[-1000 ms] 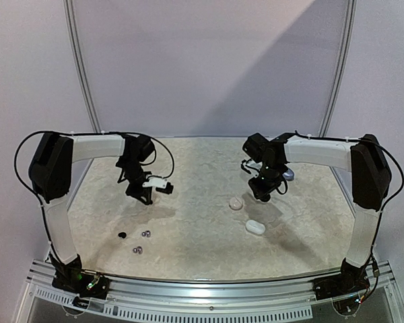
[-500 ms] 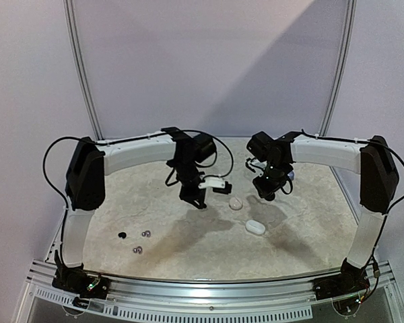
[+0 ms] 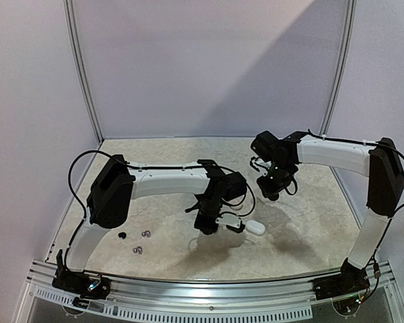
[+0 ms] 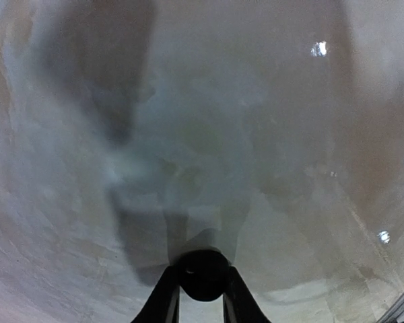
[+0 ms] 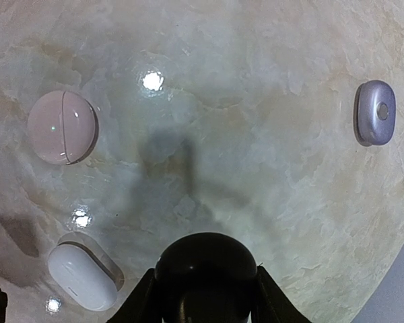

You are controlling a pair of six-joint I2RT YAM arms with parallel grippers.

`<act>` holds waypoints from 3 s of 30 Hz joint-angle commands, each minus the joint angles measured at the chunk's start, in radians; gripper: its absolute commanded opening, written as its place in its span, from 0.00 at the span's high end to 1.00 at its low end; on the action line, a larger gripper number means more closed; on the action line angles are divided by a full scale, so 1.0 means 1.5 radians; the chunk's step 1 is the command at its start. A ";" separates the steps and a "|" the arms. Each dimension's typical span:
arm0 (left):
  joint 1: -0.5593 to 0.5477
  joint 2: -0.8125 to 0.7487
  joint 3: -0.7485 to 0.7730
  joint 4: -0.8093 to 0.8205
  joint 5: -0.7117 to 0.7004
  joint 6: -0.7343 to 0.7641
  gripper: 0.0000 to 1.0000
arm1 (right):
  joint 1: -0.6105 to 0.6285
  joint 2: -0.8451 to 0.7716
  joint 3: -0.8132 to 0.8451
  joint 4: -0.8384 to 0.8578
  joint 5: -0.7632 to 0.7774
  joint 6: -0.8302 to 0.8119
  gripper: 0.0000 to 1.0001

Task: Insert the wireless bluetooth earbuds into the charging case
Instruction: Place the right earbud at the center of the board, then pick up the left earbud from the center of the board.

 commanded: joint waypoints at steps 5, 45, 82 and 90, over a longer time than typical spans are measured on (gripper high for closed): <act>0.000 0.008 -0.021 -0.035 0.015 0.026 0.45 | 0.004 -0.052 -0.021 0.004 0.011 0.012 0.87; 0.570 -0.526 -0.729 0.179 0.303 0.559 0.27 | 0.012 -0.035 0.001 -0.009 -0.022 0.028 0.87; 0.513 -0.509 -0.788 0.247 0.141 0.526 0.89 | 0.012 -0.031 -0.020 -0.003 -0.013 0.022 0.88; 0.512 -0.492 -0.629 0.143 0.168 0.378 0.92 | 0.012 -0.034 -0.022 -0.002 -0.008 0.024 0.87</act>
